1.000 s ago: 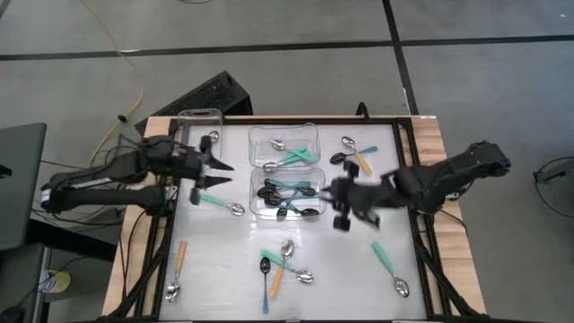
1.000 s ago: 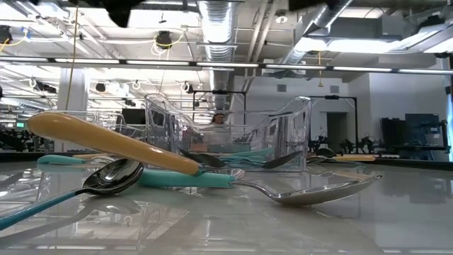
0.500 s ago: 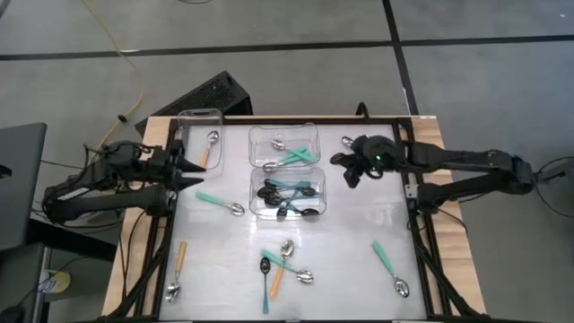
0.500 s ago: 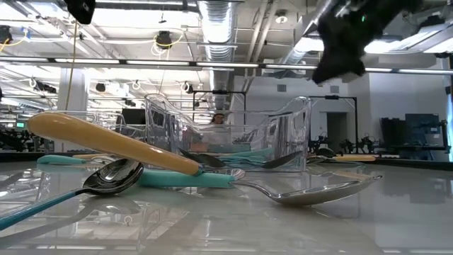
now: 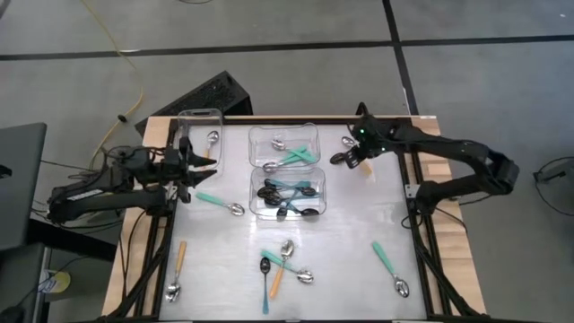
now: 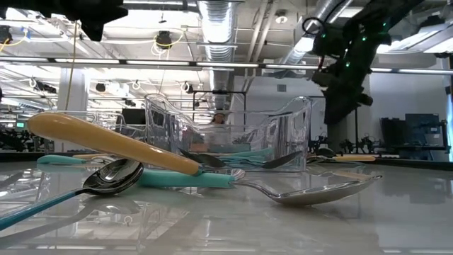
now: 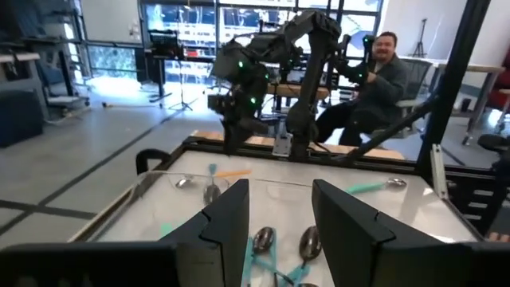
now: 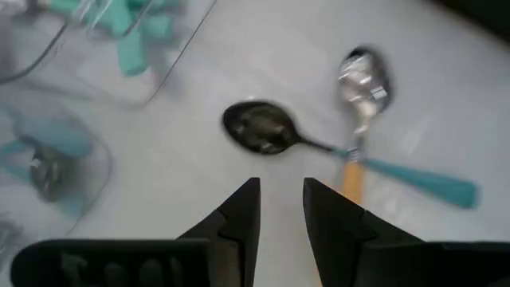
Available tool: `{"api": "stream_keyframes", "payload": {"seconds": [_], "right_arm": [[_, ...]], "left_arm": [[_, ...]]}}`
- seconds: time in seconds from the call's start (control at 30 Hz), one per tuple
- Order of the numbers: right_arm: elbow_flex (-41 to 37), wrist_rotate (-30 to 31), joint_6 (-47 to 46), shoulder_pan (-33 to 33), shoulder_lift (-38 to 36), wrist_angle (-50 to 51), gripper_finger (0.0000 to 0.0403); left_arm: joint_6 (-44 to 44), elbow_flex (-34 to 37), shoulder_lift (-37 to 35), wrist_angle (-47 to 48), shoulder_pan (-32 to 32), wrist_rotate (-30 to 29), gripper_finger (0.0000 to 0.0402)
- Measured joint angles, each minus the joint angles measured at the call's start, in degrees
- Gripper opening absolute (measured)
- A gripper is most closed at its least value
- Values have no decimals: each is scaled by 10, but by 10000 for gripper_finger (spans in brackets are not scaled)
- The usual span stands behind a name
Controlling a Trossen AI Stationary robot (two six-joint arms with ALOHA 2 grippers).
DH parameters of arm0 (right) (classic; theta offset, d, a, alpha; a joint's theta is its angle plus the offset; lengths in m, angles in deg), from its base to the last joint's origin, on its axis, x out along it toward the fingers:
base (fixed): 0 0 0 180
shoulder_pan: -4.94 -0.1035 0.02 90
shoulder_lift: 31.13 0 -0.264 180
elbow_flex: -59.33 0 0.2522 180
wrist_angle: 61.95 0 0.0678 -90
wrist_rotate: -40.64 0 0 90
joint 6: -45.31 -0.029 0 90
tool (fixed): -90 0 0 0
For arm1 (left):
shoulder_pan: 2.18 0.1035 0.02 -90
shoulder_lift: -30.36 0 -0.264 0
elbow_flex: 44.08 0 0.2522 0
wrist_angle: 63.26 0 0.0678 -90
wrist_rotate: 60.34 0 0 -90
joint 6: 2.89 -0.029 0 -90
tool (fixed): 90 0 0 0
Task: Sort silverware by color (type)
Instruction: Put the yellow spoon into the top left transparent bin
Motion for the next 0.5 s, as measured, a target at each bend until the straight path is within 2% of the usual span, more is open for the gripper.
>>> {"api": "stream_keyframes", "payload": {"seconds": [0.1,0.23,0.5], "right_arm": [[0,-34,1,1,21,-1,120],[0,-42,1,1,36,-4,128],[0,-42,9,1,41,-7,197]], "left_arm": [[-14,0,0,-6,0,-2,123],[-26,0,0,-8,0,-2,123],[-10,0,4,-20,0,-38,130]]}}
